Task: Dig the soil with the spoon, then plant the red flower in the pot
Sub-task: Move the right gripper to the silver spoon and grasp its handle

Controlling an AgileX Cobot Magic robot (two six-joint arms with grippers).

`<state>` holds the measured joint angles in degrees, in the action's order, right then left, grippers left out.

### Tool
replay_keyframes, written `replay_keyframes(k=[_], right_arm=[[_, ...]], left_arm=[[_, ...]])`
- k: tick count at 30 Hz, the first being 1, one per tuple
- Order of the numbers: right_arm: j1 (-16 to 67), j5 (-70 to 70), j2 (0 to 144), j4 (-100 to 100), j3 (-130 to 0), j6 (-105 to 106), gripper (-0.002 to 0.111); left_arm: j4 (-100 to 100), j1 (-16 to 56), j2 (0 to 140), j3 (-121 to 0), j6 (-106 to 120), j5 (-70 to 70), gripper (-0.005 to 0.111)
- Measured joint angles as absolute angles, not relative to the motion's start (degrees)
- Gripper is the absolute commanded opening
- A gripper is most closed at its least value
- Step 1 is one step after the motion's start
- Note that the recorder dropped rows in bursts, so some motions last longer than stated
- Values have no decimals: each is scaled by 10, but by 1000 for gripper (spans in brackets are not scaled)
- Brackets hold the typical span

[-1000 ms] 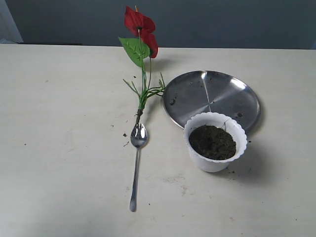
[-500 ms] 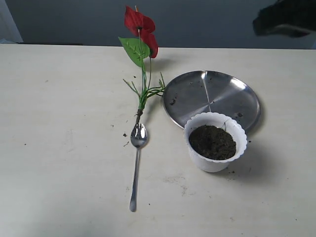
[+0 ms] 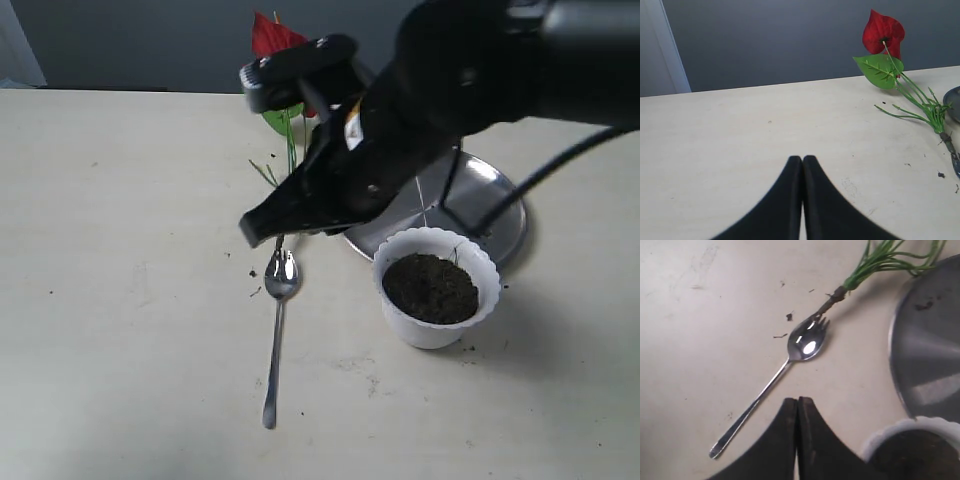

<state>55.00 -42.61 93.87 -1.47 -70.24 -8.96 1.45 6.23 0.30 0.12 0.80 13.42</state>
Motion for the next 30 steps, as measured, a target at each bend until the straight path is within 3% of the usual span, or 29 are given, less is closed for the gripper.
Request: replay_keyframes(k=[3, 6, 8, 27, 30], right_arm=[[570, -440, 999, -15, -750, -78, 14], [584, -468, 1051, 0, -796, -46, 42], [592, -488, 1083, 11, -824, -39, 53], [595, -518, 1252, -13, -868, -236, 50], [595, -511, 1256, -11, -868, -244, 34]], left_arm=[[14, 62, 3, 1, 8, 134, 0], [14, 62, 3, 1, 8, 134, 0], [14, 62, 3, 1, 8, 134, 0], [14, 62, 3, 1, 8, 134, 0], [14, 62, 3, 1, 8, 134, 0]])
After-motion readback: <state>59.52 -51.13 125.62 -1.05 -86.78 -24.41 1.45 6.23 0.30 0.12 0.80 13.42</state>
